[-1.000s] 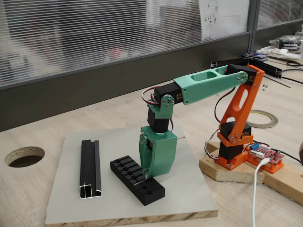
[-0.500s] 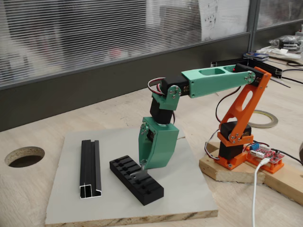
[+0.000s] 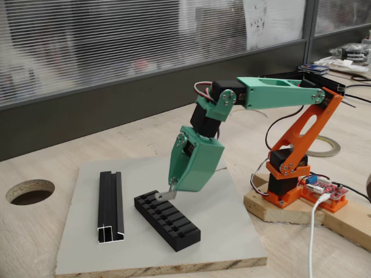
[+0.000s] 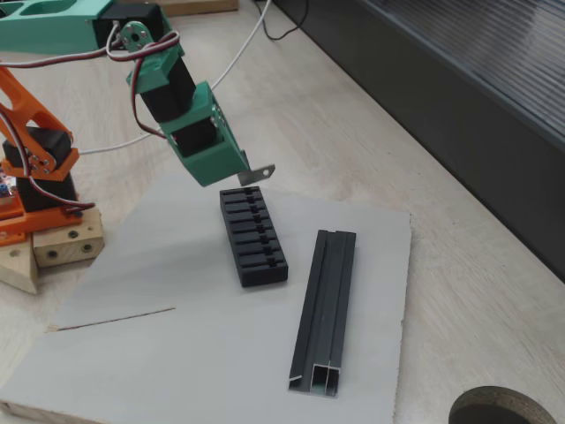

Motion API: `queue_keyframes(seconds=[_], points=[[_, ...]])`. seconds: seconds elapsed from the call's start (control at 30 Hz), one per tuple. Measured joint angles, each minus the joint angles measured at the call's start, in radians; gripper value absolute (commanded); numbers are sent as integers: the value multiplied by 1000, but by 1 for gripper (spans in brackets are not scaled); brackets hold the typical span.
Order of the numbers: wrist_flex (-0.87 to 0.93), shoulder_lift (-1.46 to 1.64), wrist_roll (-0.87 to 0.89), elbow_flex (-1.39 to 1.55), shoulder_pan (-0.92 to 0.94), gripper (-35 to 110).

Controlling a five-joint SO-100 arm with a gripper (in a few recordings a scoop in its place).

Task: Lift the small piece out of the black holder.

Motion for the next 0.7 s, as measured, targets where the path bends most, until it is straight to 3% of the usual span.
queue_keyframes(seconds=[0.37,0.7], points=[[0,158,0,0,158,3],[0,262,0,0,170,3]])
